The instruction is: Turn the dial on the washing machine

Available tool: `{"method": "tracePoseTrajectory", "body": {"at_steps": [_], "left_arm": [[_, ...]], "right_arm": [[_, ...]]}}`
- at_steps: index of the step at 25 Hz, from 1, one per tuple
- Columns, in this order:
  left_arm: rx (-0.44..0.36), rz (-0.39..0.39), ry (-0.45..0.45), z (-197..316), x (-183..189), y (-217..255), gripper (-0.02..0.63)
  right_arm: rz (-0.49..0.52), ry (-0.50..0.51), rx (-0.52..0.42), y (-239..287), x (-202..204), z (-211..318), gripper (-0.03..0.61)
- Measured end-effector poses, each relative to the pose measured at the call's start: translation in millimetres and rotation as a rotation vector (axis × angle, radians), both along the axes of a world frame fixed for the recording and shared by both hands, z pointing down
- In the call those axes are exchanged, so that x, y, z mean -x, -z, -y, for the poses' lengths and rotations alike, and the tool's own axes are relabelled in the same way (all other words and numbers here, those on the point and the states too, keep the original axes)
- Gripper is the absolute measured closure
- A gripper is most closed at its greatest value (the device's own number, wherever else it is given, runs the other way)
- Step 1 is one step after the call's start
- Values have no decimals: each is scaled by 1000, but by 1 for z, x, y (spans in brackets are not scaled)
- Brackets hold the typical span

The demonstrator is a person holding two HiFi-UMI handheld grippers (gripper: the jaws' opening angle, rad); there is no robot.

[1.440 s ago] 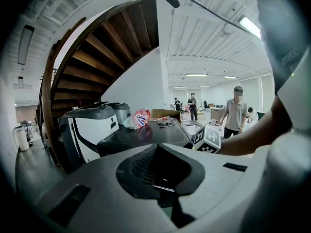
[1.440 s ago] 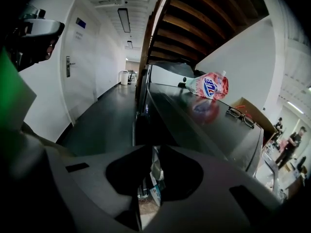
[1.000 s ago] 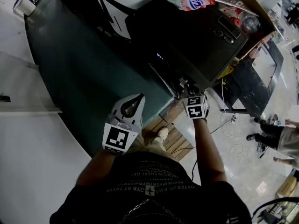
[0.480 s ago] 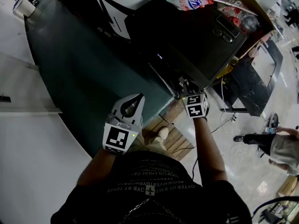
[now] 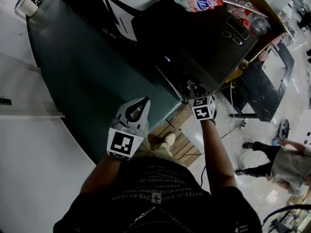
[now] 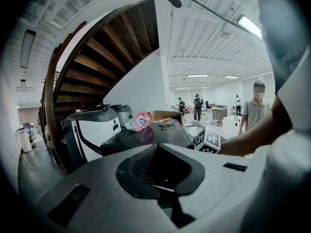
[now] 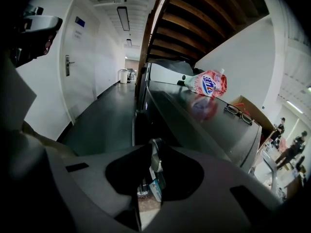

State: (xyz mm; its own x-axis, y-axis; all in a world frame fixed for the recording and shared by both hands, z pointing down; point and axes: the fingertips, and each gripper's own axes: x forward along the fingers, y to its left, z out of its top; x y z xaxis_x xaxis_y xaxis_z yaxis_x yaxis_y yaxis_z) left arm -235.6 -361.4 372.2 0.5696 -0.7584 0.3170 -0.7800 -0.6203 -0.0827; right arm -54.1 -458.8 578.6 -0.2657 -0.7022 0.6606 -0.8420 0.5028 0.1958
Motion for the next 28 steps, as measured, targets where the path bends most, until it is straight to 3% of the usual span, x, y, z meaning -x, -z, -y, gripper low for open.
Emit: {"method": "tracePoseTrajectory", "body": {"at_steps": [7,17,28], "left_arm": [[-7,-1,7,-1,3,3,609],[-13,0,6,-3,-1,8,609],[-33,-2,24,-8,6,17,608]], "right_arm": [[-2,-38,26,-6,-9,-7,521],[-14,18,-6,3,5,3,518],[-2,-44,30,-7,-11,-10,517]]}}
